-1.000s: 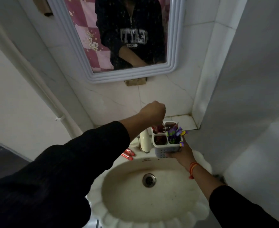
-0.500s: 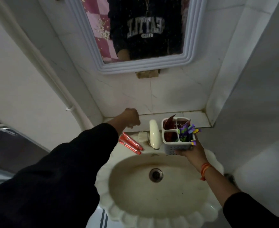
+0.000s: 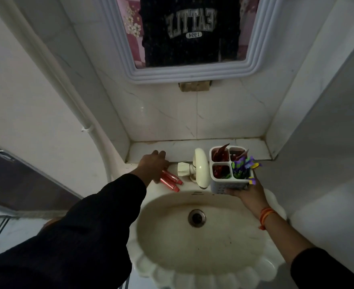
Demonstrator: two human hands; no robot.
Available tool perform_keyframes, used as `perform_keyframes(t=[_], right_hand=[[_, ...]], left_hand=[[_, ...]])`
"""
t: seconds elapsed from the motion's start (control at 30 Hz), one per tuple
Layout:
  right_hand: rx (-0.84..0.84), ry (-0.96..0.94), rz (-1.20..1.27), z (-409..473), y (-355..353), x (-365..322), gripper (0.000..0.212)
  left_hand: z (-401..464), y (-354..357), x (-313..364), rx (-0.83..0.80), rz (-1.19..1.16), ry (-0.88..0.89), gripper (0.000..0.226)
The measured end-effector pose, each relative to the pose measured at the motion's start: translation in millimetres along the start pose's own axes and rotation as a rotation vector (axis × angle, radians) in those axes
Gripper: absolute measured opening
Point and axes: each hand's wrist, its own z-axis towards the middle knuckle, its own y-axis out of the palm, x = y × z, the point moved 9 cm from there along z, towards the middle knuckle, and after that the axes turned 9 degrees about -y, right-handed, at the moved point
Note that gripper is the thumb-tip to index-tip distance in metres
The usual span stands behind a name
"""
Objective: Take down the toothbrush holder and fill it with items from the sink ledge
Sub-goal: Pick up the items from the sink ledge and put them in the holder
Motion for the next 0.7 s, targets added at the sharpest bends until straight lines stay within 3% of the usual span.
perform_keyframes(t=[0.2, 0.37, 0.7], right_hand=[[-0.002, 0.026, 0.001, -0.2, 0.1, 2.5, 0.084], [-0.003, 0.028, 0.013, 0.8, 0.9, 4.2, 0.083], [0.005, 0.063, -0.007, -2.1, 1.0, 3.3, 0.077]], left_hand=[[2.7, -6.2, -7.6, 0.030, 0.028, 0.017, 0.046], [6.5, -1.3, -14.6, -0.068, -0.051, -0.010, 0.044], [4.5, -7.8, -35.4, 0.013, -0.303, -0.095, 0.026]])
